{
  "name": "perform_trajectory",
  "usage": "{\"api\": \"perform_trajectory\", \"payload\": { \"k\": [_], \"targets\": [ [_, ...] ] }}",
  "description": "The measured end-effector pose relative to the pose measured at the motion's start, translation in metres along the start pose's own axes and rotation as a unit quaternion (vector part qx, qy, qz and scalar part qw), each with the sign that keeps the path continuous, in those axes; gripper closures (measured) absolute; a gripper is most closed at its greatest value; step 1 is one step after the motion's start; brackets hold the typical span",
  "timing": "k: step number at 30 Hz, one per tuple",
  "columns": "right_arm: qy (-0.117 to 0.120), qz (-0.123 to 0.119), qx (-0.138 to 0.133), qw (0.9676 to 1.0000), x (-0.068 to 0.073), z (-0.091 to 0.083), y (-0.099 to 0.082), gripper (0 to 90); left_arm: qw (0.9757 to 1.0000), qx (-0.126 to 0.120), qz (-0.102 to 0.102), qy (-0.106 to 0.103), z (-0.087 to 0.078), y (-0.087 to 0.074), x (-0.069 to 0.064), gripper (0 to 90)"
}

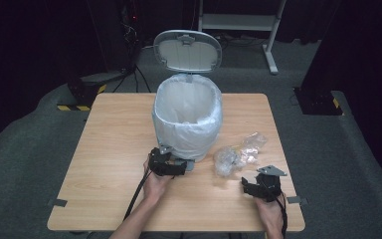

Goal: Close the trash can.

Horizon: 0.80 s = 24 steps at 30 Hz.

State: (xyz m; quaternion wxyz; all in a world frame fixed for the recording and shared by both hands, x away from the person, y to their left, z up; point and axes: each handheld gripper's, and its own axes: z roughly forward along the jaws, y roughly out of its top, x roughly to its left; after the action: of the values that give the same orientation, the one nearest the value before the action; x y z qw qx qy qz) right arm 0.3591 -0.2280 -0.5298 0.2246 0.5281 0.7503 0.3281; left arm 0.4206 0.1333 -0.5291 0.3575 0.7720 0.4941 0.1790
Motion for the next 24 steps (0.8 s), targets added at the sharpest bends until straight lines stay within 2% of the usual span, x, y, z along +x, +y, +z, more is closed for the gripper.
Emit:
{"api": "perform_trajectory", "payload": {
  "k": [6,9,10,15,20,24],
  "targets": [
    [0.012,0.01,-0.011,0.9998,0.007,-0.007,-0.004,20.8,1.0,0.0,0.0,0.0,0.0,0.0,0.0,0.9],
    [0.015,0.007,-0.019,0.9997,0.009,-0.01,-0.004,20.9,1.0,0.0,0.0,0.0,0.0,0.0,0.0,0.9],
    [0.02,0.007,-0.028,0.9994,0.01,-0.014,-0.004,20.9,1.0,0.0,0.0,0.0,0.0,0.0,0.0,0.9],
    [0.036,0.005,-0.041,0.9985,0.017,-0.022,-0.002,21.4,1.0,0.0,0.0,0.0,0.0,0.0,0.0,0.9],
    [0.054,0.003,-0.051,0.9972,0.024,-0.025,0.004,21.9,1.0,0.0,0.001,0.0,0.0,0.0,0.0,0.9],
    [0.058,-0.001,-0.056,0.9968,0.028,-0.024,0.008,21.9,1.0,-0.001,0.001,0.001,0.0,0.0,0.0,1.0]
  ]
}}
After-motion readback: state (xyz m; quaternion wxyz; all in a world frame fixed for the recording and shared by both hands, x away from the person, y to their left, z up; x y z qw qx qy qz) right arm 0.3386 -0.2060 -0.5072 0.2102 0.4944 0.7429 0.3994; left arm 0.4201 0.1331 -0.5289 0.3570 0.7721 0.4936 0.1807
